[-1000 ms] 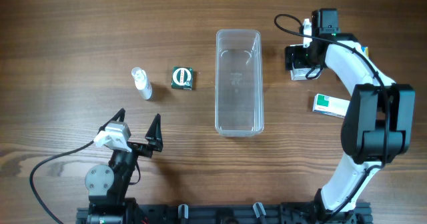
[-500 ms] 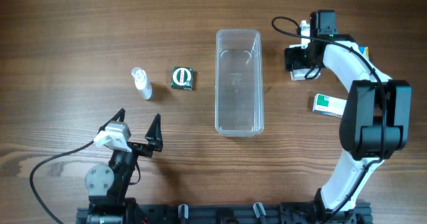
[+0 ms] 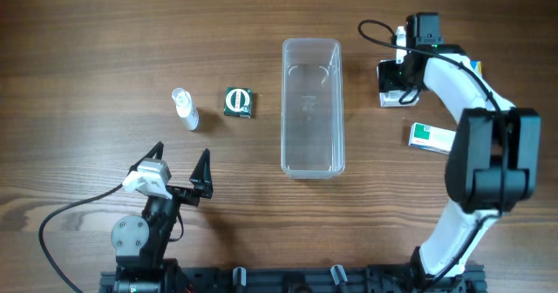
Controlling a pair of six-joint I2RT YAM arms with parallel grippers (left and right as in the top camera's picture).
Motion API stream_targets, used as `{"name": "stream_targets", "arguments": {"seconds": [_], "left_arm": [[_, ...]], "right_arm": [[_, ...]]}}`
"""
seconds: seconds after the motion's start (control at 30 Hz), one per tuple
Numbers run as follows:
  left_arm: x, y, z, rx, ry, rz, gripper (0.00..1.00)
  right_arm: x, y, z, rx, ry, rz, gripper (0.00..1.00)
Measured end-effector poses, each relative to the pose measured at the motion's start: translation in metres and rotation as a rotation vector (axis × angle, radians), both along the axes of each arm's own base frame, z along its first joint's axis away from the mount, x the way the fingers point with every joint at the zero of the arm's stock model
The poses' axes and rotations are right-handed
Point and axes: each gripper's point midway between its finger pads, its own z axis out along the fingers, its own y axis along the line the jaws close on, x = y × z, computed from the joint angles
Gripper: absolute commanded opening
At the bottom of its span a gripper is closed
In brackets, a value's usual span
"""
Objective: Pack container
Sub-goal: 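Carry the Hansaplast pack into the clear container and release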
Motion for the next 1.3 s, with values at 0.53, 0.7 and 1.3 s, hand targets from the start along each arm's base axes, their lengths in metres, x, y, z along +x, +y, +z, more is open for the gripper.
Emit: {"name": "stream_targets", "arguments": {"seconds": [0.53, 0.7, 1.3], "left_arm": [[0.0, 0.0, 0.0, 0.0, 0.0, 0.0, 1.0], [0.0, 0.0, 0.0, 0.0, 0.0, 0.0, 1.0], [0.0, 0.0, 0.0, 0.0, 0.0, 0.0, 1.0]], "right_arm": [[-0.086, 0.197, 0.164, 0.359, -0.173, 0.148, 0.67], [-0.065, 0.207, 0.12, 0.315, -0.137, 0.055, 0.67], [-0.031, 0.207, 0.053, 0.217, -0.128, 0.011, 0.8]]}}
